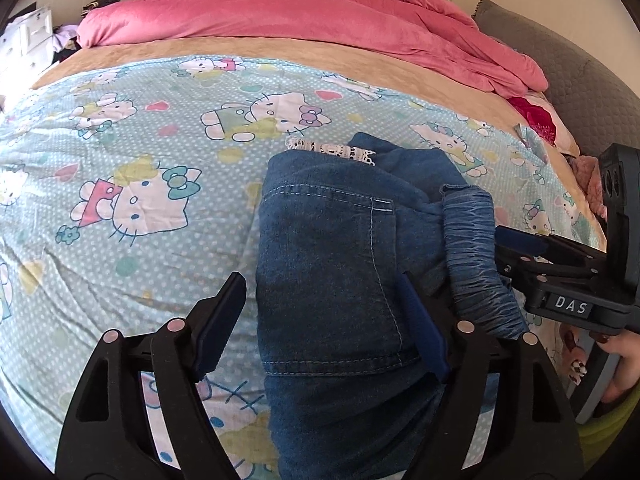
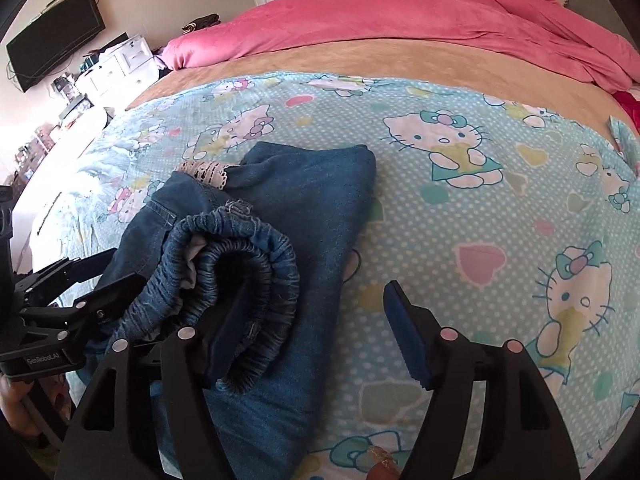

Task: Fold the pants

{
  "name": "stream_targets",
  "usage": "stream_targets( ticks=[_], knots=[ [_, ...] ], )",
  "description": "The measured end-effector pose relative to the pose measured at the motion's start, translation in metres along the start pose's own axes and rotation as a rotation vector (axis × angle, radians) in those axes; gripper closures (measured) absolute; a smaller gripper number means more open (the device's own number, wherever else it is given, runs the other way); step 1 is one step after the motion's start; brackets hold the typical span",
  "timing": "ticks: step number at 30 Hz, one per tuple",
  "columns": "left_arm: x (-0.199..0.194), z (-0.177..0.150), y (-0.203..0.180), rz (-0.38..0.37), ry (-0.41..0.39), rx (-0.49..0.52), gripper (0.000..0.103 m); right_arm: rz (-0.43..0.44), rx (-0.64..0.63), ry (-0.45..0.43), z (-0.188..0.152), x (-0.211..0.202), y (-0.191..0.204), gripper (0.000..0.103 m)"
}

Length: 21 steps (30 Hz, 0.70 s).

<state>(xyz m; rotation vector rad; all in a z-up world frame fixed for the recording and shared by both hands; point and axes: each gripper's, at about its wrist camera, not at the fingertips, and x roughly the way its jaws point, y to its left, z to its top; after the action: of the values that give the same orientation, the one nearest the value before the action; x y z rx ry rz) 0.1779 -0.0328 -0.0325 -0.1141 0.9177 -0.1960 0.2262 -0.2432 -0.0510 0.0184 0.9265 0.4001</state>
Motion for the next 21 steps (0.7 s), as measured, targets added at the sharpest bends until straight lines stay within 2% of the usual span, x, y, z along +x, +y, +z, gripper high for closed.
stream_targets(
  ticks=[4, 6, 7, 8, 10, 11, 21],
  knots=[
    [-0.006, -0.002, 0.003, -0.004, -0.003, -0.013, 0.028, -0.005, -0.007, -0.034, -0.001, -0.016, 0.002, 0.036],
    [-0.011, -0.003, 0.003, 0.002, -0.012, -0.011, 0.022, -0.004, -0.011, -0.053, -0.002, -0.025, 0.004, 0.034],
    [-0.015, -0.004, 0.003, 0.003, -0.017, -0.010, 0.022, -0.003, -0.012, -0.065, -0.003, -0.031, 0.005, 0.014],
    [-0.018, -0.004, 0.003, 0.002, -0.024, -0.009, 0.021, -0.005, -0.010, -0.080, -0.004, -0.038, 0.006, 0.006],
    [-0.027, -0.006, 0.002, 0.006, -0.036, -0.007, 0.017, 0.002, -0.011, -0.123, -0.006, -0.052, 0.008, 0.006],
    [-0.031, -0.007, 0.002, 0.012, -0.044, -0.006, 0.010, 0.002, -0.016, -0.134, -0.007, -0.058, 0.010, 0.006],
    [-0.081, -0.018, -0.005, 0.073, -0.122, 0.018, 0.009, -0.015, -0.053, -0.246, -0.017, -0.107, 0.025, 0.005]
  ],
)
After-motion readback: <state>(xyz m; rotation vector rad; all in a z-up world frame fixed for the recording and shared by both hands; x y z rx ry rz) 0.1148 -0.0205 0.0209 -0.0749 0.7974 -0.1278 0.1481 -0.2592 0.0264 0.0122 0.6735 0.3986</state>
